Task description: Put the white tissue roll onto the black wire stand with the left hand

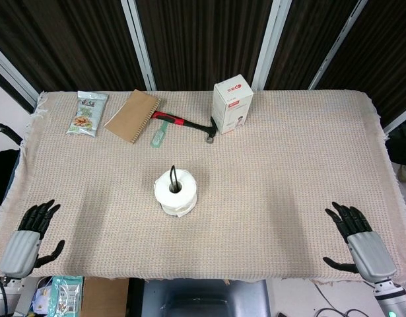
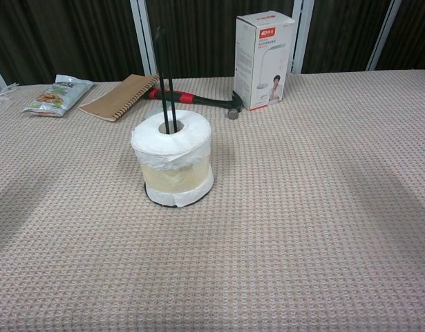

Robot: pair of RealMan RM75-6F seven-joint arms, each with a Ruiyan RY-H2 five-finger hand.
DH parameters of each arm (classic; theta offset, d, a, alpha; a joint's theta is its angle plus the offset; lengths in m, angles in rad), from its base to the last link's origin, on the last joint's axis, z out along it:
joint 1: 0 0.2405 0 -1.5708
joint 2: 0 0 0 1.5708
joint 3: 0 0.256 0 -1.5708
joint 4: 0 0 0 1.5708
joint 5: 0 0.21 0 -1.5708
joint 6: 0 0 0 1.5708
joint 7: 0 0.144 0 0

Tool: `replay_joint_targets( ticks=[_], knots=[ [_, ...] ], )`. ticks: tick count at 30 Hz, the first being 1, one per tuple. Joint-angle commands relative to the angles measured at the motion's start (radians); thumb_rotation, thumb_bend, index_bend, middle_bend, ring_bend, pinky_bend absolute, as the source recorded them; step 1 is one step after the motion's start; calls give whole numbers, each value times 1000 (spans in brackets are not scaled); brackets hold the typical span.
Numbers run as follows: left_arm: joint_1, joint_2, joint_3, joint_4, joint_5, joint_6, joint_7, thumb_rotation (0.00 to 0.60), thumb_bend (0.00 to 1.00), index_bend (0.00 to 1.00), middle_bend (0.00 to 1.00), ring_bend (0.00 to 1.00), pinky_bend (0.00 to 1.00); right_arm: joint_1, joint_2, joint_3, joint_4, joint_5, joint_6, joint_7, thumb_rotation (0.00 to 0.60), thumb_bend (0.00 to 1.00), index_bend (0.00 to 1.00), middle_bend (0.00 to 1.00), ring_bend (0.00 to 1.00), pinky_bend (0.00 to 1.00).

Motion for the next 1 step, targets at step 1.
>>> replay_joint_targets(
  ticks=[1],
  knots=[
    [11, -10, -15, 25, 13, 23, -11, 600, 399, 0, 0, 0, 47, 1, -3, -1, -3, -1, -3, -6, 600, 0, 0, 0, 0, 0]
  ],
)
